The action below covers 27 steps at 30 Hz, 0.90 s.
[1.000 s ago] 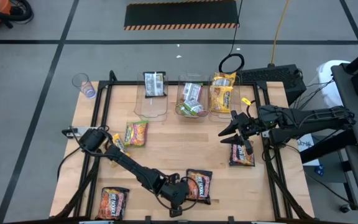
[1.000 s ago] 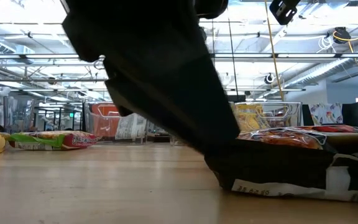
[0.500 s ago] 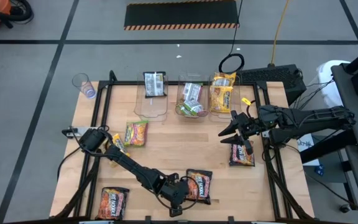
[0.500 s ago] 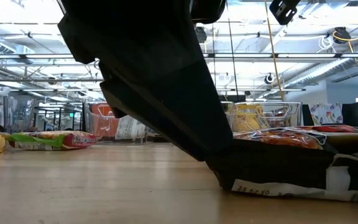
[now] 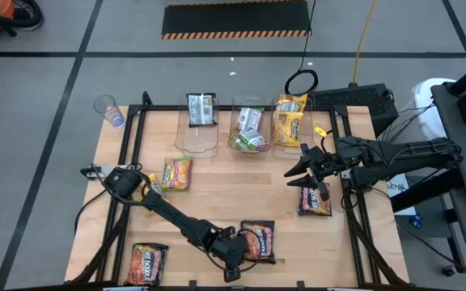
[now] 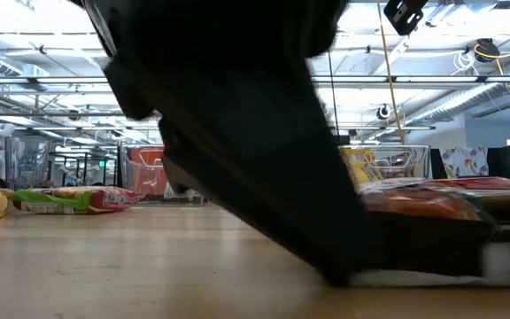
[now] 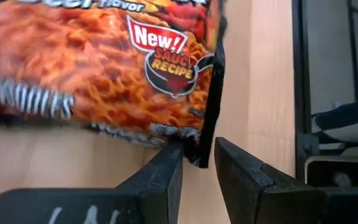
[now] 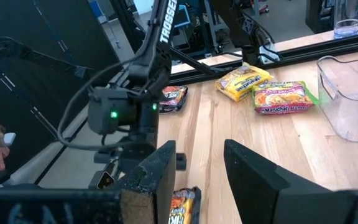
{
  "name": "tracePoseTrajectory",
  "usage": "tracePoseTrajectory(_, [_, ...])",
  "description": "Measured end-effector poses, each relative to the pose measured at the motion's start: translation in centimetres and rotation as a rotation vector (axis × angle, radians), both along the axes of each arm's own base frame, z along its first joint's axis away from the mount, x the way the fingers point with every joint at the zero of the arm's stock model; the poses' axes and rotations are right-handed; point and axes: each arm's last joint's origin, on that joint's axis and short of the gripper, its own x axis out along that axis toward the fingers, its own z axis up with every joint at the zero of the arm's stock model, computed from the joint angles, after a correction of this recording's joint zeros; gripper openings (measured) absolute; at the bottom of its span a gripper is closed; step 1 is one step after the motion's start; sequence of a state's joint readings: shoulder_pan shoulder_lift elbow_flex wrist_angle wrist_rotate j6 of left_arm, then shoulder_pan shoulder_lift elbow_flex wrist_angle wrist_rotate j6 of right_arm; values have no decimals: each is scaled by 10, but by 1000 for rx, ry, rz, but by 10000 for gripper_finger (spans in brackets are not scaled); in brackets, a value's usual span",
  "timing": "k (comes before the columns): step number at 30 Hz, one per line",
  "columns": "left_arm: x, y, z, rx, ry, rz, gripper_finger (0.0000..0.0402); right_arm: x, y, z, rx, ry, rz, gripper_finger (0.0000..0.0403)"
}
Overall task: Sort Maruchan noodles
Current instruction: Put the black noodle pack into the left transparent bin
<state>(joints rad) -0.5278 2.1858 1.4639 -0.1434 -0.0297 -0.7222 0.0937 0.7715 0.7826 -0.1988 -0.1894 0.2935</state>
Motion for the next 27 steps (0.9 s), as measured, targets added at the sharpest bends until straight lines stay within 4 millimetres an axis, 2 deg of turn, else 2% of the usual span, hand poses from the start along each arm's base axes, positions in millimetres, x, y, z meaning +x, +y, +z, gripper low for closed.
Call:
tracePoseTrajectory(10, [1,0,-7,1,8,3,99,0,0,0,0,0,0,130])
tracePoseTrajectory(19, [2,2,-8,13,8,94,96,0,0,0,0,0,0,130])
tracePoseTrajectory(23, [1,3,-8,23,17,104,68,0,0,0,0,0,0,130])
tracePoseTrajectory(27, [1,4,-9,38,15,118,14,0,0,0,0,0,0,130])
